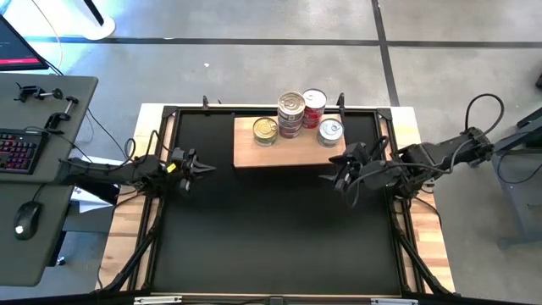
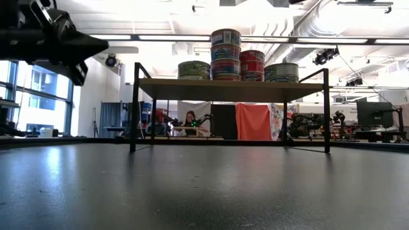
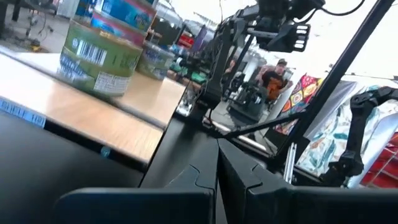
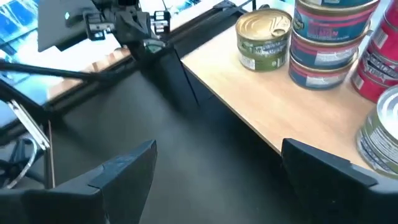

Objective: Stack canned seafood by type on shelf
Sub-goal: Return to Home Position

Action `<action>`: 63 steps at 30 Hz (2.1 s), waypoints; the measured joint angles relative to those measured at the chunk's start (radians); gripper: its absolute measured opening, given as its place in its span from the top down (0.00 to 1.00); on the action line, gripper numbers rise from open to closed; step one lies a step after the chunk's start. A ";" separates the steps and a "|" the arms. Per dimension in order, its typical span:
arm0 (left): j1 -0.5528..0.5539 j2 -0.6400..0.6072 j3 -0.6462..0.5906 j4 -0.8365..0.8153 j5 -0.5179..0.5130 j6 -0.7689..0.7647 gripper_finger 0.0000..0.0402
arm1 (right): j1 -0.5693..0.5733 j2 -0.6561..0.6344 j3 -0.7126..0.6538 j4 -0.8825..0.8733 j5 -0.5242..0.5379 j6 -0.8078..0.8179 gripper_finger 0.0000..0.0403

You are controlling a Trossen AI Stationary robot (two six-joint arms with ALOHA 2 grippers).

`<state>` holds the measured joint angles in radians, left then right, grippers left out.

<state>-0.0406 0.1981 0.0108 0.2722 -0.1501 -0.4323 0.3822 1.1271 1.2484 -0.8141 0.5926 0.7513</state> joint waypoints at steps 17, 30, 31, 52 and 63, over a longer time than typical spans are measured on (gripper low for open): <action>0.000 -0.035 0.000 -0.176 0.011 -0.202 1.00 | 0.062 -0.381 -0.608 0.475 -0.163 0.082 0.20; 0.000 -0.035 0.000 -0.172 0.010 -0.202 1.00 | -0.005 -1.022 -1.065 0.571 -0.271 -0.452 0.20; 0.000 -0.035 0.000 -0.172 0.010 -0.202 1.00 | -0.005 -1.058 -1.082 0.573 -0.285 -0.484 0.20; 0.000 -0.026 0.002 -0.175 0.006 -0.202 1.00 | -0.294 -1.124 -1.164 0.608 -0.520 -0.801 0.20; 0.000 -0.026 0.002 -0.177 0.006 -0.202 1.00 | -0.489 -1.123 -1.165 0.603 -0.600 -0.834 0.20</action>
<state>-0.0407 0.1719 0.0124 0.0952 -0.1436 -0.6341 -0.1066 0.0036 0.0837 -0.2115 -0.0076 -0.0832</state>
